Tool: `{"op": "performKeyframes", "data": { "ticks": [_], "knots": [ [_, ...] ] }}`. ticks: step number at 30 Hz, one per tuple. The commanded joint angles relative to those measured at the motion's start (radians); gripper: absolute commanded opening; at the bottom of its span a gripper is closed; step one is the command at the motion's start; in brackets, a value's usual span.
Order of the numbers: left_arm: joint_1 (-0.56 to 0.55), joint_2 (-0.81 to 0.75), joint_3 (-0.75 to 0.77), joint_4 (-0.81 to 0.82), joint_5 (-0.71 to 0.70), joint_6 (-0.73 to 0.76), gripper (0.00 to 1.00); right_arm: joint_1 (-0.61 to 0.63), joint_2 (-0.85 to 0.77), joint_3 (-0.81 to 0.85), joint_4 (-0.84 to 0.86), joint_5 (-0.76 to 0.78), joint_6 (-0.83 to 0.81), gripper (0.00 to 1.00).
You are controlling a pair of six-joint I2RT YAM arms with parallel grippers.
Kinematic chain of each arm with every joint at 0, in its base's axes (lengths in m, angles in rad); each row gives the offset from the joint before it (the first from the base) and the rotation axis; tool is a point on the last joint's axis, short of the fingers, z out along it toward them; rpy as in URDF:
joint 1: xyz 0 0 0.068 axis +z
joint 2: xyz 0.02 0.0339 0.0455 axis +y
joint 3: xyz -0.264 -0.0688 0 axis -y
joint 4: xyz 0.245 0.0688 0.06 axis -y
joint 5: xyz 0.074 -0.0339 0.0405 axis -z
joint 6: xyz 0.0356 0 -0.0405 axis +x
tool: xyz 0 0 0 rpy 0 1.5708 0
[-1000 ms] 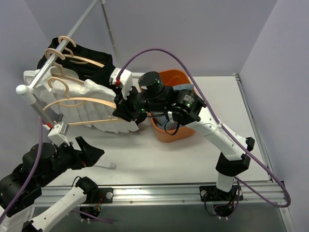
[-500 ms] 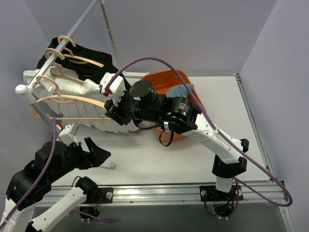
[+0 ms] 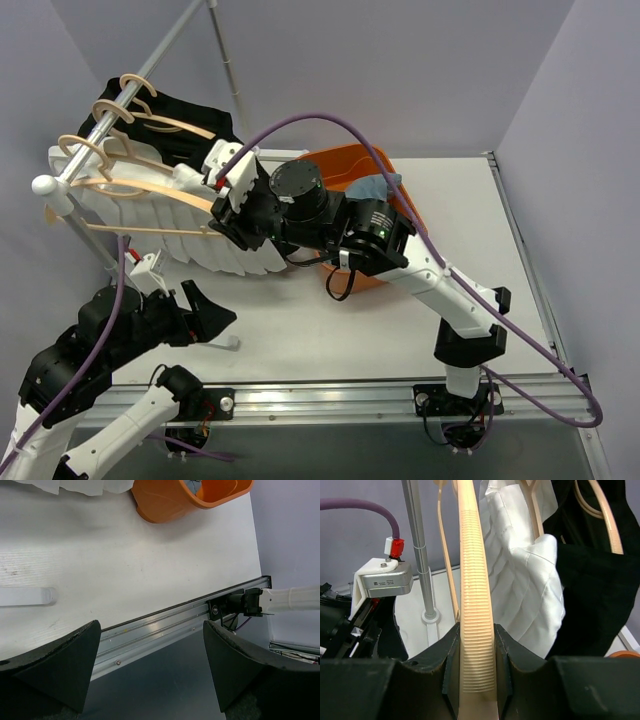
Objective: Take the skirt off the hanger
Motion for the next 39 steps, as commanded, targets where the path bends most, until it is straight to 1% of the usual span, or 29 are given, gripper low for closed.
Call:
{"op": "performKeyframes", "data": {
  "ticks": [1, 15, 22, 25, 26, 31, 34, 35, 37, 38, 39],
  "knots": [
    [0.004, -0.002, 0.012, 0.031, 0.01, 0.008, 0.92, 0.006, 0.043, 0.037, 0.074, -0.045, -0.001, 0.0],
    [0.003, -0.04, 0.011, -0.014, -0.013, -0.013, 0.92, 0.0, 0.056, -0.009, 0.104, -0.102, 0.019, 0.0],
    [0.003, -0.051, 0.016, -0.03, -0.017, -0.018, 0.91, 0.001, 0.062, -0.015, 0.08, -0.141, 0.031, 0.01],
    [0.003, -0.063, 0.011, -0.035, -0.021, -0.026, 0.9, 0.001, 0.06, -0.03, 0.075, -0.138, 0.034, 0.2],
    [0.004, -0.069, 0.011, -0.037, -0.021, -0.029, 0.9, 0.001, 0.062, -0.035, 0.078, -0.136, 0.039, 0.31],
    [0.003, -0.084, 0.019, -0.058, -0.024, -0.033, 0.9, -0.002, 0.051, -0.083, 0.11, -0.116, 0.052, 0.38],
    [0.004, -0.091, 0.025, -0.066, -0.024, -0.036, 0.9, -0.008, 0.048, -0.087, 0.146, -0.09, 0.063, 0.55],
    [0.004, -0.092, 0.026, -0.067, -0.024, -0.039, 0.9, -0.009, 0.048, -0.087, 0.156, -0.067, 0.066, 0.67],
    [0.004, -0.095, 0.026, -0.075, -0.024, -0.041, 0.9, -0.011, 0.039, -0.092, 0.179, 0.008, 0.072, 0.76],
    [0.004, -0.095, 0.026, -0.077, -0.024, -0.039, 0.9, -0.014, 0.037, -0.096, 0.208, 0.014, 0.071, 0.81],
    [0.004, -0.098, 0.028, -0.081, -0.024, -0.039, 0.9, -0.023, 0.028, -0.103, 0.225, 0.054, 0.071, 0.82]
  ]
}}
